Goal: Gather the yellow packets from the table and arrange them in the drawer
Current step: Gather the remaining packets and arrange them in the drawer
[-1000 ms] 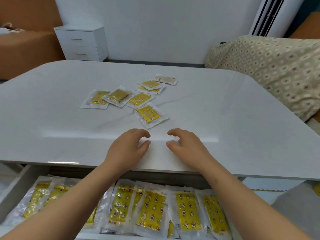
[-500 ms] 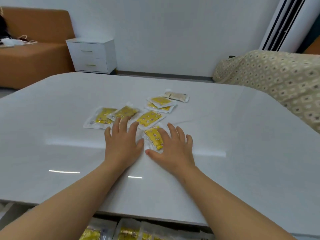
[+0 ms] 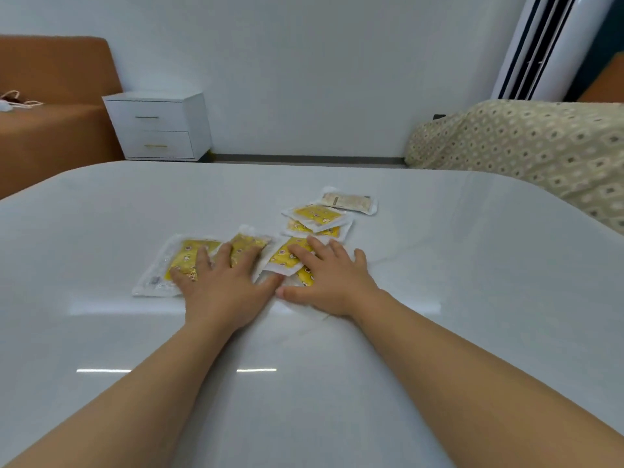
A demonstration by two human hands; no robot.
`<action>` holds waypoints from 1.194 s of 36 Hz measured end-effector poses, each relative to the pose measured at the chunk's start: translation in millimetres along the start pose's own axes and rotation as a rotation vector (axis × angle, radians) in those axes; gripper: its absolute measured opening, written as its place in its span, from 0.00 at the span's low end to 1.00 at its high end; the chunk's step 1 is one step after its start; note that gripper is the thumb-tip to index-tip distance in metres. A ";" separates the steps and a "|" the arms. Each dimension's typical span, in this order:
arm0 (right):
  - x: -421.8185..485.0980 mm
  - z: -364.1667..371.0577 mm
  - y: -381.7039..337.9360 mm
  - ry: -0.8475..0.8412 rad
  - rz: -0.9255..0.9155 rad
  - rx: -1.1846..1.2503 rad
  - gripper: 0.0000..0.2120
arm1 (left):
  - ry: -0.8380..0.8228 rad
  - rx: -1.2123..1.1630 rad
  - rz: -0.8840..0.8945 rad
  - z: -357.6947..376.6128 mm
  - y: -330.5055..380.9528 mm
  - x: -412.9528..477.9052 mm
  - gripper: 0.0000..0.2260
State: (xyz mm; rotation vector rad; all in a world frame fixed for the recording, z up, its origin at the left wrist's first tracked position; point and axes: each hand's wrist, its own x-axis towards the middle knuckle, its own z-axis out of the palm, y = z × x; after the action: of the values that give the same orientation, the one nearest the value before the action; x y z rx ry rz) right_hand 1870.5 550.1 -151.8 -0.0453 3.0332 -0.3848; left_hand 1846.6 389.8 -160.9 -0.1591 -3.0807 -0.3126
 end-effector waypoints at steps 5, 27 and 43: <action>6.8 2.0 0.0 0.114 0.008 0.028 0.32 | 0.062 -0.016 0.027 1.8 0.2 0.5 0.24; -71.5 14.4 -8.9 0.291 0.096 0.081 0.26 | 0.118 -0.037 0.063 -6.0 -2.3 -60.7 0.21; -67.4 13.6 -1.0 0.288 0.199 0.240 0.19 | 0.020 -0.178 -0.265 -9.7 -19.8 -48.6 0.31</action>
State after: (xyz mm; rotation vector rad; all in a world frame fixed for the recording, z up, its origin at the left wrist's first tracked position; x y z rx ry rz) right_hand 1938.9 548.4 -159.4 0.3543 3.1984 -0.7945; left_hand 1893.0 363.8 -157.8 0.2489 -3.0497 -0.5943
